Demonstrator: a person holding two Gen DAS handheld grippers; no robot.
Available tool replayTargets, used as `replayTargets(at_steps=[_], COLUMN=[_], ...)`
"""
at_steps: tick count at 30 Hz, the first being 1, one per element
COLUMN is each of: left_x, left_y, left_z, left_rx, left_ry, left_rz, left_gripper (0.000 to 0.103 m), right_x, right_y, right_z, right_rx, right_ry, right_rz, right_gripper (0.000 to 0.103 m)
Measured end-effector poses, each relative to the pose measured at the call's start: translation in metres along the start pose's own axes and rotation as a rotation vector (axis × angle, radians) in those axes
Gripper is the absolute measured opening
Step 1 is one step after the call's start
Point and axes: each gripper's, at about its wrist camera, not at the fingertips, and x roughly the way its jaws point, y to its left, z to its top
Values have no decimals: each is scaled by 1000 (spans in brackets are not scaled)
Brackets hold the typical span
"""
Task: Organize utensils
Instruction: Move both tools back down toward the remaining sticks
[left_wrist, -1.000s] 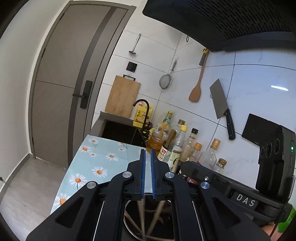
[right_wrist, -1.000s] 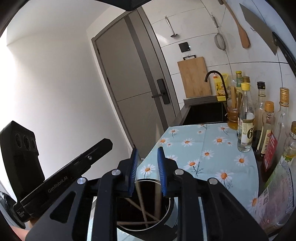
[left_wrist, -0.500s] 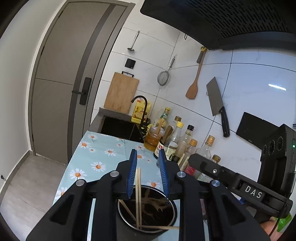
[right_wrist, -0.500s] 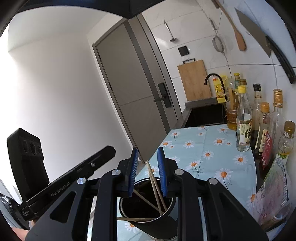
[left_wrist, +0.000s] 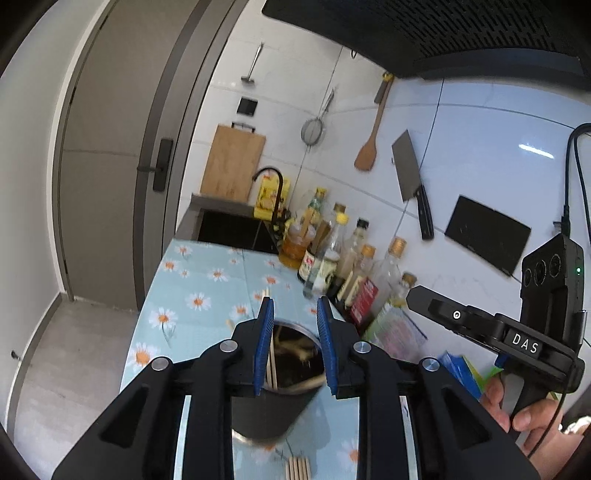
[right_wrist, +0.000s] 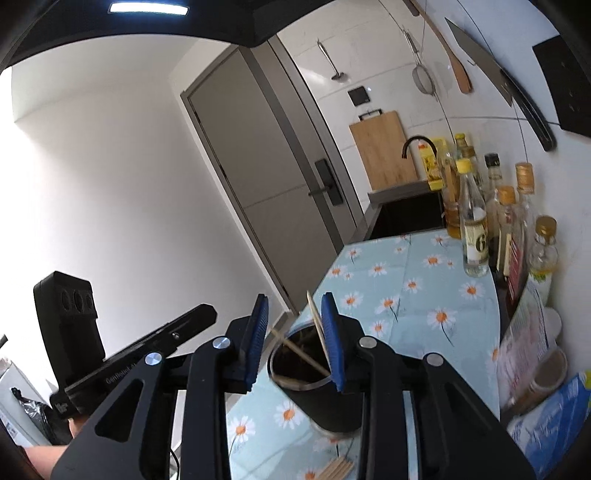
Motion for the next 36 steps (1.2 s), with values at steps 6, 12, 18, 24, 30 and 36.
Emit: replayTargets(at_steps=[6,12,18,24,30,36], left_x=[-13,-11,-1,7,18,19], left_y=[-10,-5,12,29,41,55], left_z=[-16,-44,-74,-98,-121,-149], left_rx=[31,46,10,-28,-50,-77], left_ry=[94,193,326,440,533,609], left_rz=[-40,-51,-103,-142,-183,-207], left_gripper=[24,24,24,24,24,24], right_x=[-5,6,32,55,71,90], right_y=[-1,-13,-24,-33,-44,-45], right_z=[-26,-59,-105,-150,-171,-186], right_rx=[63,180,295,428,540,589], right_ry=[113,267,451,621,751,858], right_rz=[0,-5,-45,-139,-233,-316], right_gripper=[31,31,31,31,31,29])
